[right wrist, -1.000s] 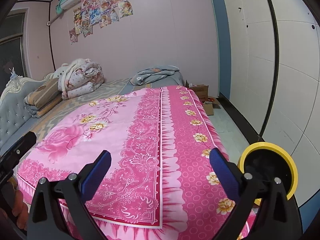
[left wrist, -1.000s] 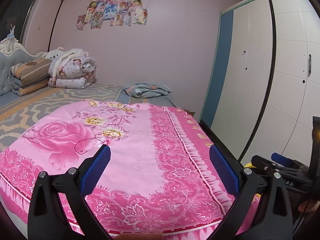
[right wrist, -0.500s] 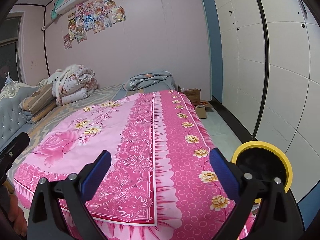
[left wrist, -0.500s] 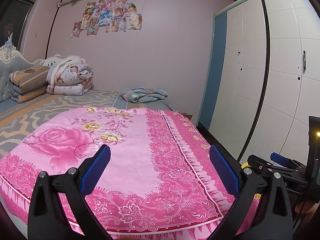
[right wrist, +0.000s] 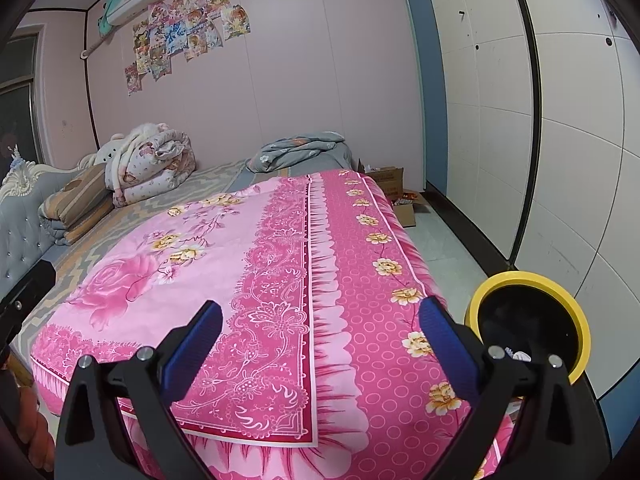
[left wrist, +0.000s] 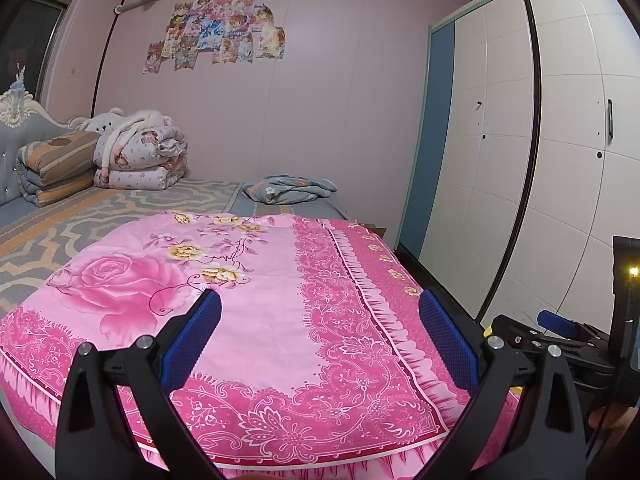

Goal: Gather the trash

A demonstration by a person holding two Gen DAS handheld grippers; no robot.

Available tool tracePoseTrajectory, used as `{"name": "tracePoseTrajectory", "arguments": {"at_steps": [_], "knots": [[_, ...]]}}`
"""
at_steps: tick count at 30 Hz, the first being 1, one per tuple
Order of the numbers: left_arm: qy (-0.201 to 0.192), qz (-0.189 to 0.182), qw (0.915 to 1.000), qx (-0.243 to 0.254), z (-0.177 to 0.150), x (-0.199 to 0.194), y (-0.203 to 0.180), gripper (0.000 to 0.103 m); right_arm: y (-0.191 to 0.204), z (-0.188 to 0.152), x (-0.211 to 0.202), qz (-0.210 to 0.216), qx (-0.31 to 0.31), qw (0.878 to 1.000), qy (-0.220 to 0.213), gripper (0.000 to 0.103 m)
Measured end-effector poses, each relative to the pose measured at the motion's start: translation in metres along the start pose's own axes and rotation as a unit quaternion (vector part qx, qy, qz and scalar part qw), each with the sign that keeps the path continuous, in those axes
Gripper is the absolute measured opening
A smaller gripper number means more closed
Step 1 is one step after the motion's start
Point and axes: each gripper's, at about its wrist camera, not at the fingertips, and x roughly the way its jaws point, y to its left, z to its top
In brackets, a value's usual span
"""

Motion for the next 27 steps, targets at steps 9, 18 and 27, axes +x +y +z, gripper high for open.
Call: {"name": "tracePoseTrajectory", "arguments": {"at_steps": [9, 18, 27], "knots": [[0.000, 0.000, 1.0000, 0.001, 0.0004, 0.0016, -0.0005, 0.095, 0.0005, 0.0000, 0.0013, -0.001, -0.001, 1.000, 0.001, 0.095], [-0.001, 0.000, 1.0000, 0.002, 0.0004, 0.0024, -0.0013, 0.095, 0.0010, -0.0002, 0.0013, -0.001, -0.001, 1.000, 0.001, 0.095], [0.000, -0.001, 1.0000, 0.002, 0.0011, 0.0040, -0.0017, 0.095, 0.0012, -0.0004, 0.0013, -0.001, 0.000, 1.000, 0.002, 0.095]]}}
